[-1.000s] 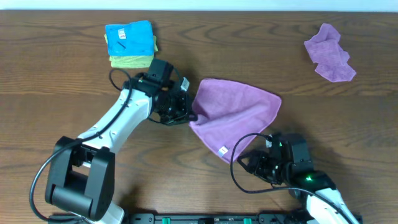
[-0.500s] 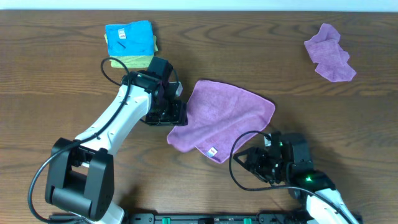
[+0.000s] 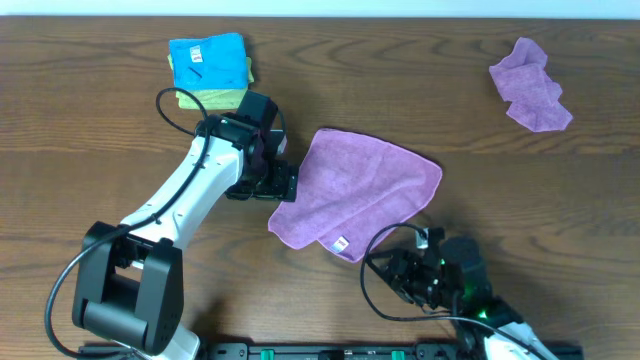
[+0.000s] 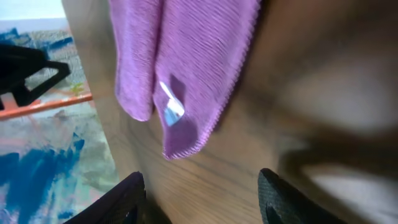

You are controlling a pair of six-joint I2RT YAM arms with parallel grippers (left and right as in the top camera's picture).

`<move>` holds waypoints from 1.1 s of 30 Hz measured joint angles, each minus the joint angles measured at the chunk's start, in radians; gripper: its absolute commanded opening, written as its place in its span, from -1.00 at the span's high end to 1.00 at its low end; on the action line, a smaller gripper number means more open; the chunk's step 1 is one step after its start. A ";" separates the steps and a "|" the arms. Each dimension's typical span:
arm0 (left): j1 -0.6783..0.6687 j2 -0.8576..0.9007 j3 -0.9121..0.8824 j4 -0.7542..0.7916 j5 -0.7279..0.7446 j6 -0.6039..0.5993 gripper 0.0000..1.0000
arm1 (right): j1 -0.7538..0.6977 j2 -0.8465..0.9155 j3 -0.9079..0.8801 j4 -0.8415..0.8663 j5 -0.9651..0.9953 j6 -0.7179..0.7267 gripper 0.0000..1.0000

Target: Fold the cloth

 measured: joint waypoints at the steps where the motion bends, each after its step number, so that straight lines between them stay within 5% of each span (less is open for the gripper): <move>1: 0.000 0.000 0.000 0.000 0.000 0.000 -0.69 | 0.013 0.001 -0.004 0.008 0.011 0.018 -0.13; 11: 0.000 0.000 0.000 0.008 0.037 0.000 -0.73 | 0.109 0.105 -0.005 0.150 0.144 0.145 -0.10; 23: 0.013 0.000 0.000 0.021 0.105 -0.006 -0.81 | 0.139 0.439 0.031 0.499 0.156 0.171 -0.11; 33: 0.149 0.000 0.000 0.031 0.179 -0.024 -0.81 | 0.186 0.592 0.136 0.547 0.123 0.170 -0.14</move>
